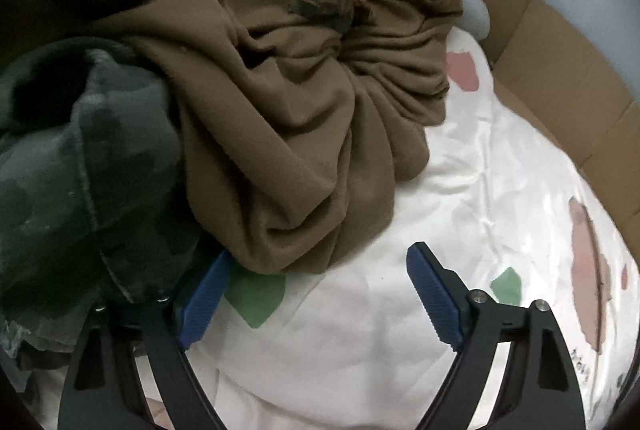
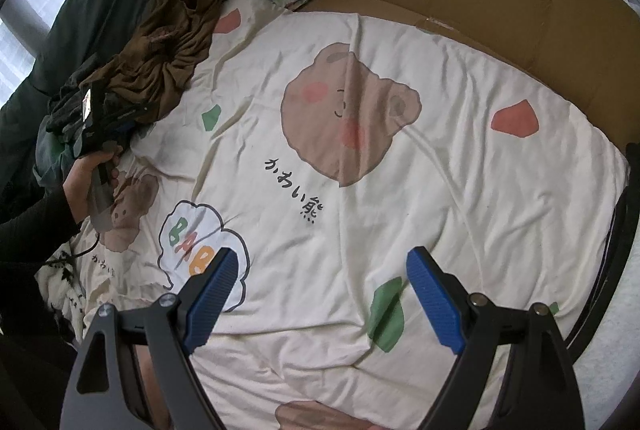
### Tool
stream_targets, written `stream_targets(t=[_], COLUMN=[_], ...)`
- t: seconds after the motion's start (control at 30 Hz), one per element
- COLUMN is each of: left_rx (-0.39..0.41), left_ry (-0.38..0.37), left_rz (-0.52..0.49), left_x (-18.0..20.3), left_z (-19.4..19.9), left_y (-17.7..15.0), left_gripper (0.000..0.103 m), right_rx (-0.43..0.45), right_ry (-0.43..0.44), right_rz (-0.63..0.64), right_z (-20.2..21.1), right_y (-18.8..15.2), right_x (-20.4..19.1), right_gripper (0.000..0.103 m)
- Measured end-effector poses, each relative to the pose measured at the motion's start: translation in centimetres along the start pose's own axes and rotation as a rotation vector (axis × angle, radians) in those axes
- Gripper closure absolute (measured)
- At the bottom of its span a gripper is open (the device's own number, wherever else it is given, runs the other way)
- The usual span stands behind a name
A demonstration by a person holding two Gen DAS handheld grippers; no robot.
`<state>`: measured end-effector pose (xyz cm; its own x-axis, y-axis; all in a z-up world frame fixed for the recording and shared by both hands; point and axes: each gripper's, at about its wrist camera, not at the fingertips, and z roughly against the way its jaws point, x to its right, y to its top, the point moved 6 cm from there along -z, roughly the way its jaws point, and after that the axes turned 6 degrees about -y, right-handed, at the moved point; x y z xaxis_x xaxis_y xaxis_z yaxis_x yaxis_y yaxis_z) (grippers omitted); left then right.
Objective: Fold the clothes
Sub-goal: 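Close the left gripper on the brown T-shirt edge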
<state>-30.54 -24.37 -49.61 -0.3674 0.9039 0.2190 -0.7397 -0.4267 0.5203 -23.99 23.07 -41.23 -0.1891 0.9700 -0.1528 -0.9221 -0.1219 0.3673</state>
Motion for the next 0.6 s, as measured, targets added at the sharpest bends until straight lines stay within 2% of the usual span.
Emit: stream_targets(t=[0.1,0.17,0.23,0.37,0.47,0.5,0.53,0.6], left_rx=[-0.014,-0.022,-0.032,-0.041,-0.035,-0.032,-0.027,-0.014], left_ry=[0.019,0.046,0.065,0.084,0.059,0.048,0.035,0.005], left_rz=[-0.017,-0.025,-0.029,-0.043,-0.025,-0.017,-0.016,-0.028], left_x=[0.4,0.4,0.3,0.4,0.3,0.3,0.5,1.2], left_z=[-0.9,-1.4,-1.9,-2.7,-2.5,-2.5,-2.2,-1.4], left_y=[0.1,0.3,0.5,0.9,1.2,1.3,1.4,1.4], left_gripper=[0.016,0.023,0.053,0.054,0.071,0.085,0.091,0.094], right_rx=[-0.003,-0.005,-0.009,-0.008,-0.010,-0.011,-0.012,-0.015], right_ry=[0.001,0.002,0.002,0.004,0.005,0.006,0.006,0.006], right_rz=[0.000,0.002,0.003,0.012,0.012,0.011,0.010,0.007], right_z=[0.0,-0.1,-0.2,-0.2,-0.3,-0.3,-0.3,-0.4], right_y=[0.0,0.0,0.0,0.0,-0.1,-0.1,-0.1,-0.2], right_x=[-0.1,-0.2,-0.3,-0.5,-0.5,-0.5,-0.5,-0.4], right_gripper=[0.016,0.016,0.016,0.016,0.016,0.016,0.016,0.016])
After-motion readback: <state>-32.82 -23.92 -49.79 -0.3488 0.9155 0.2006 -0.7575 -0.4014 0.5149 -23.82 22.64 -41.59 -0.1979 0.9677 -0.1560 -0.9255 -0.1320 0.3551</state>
